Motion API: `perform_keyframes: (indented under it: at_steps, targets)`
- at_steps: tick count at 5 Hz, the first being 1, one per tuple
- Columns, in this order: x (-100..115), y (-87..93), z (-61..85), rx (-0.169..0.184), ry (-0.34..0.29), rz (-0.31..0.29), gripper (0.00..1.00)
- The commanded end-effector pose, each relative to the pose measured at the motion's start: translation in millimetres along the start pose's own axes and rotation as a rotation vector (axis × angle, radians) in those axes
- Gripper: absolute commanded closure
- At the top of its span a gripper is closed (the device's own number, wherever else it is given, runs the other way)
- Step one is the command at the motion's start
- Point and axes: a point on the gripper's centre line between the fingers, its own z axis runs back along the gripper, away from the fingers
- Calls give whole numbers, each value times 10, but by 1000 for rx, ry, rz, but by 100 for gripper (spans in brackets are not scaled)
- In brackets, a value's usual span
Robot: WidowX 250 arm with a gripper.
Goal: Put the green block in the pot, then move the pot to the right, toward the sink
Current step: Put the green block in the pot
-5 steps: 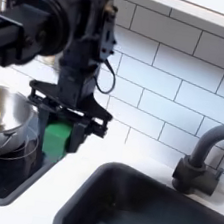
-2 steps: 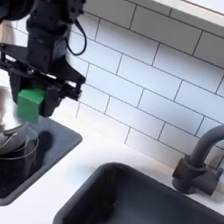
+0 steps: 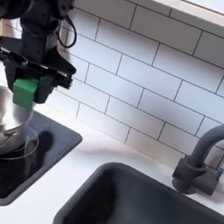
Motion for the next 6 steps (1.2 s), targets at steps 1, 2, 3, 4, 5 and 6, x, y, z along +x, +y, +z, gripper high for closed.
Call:
perform_keyframes:
  at_steps: [1, 2, 3, 4, 5, 6]
  targets:
    - [126, 191, -161, 43, 0, 25, 100]
    - [86, 294, -170, 54, 12, 25, 100]
    - [2, 317, -191, 46, 26, 12, 100]
    - [-7, 304, -252, 24, 55, -9, 0]
    - [34, 313, -225, 12, 48, -6, 0]
    - [47, 377, -210, 14, 48, 1, 0]
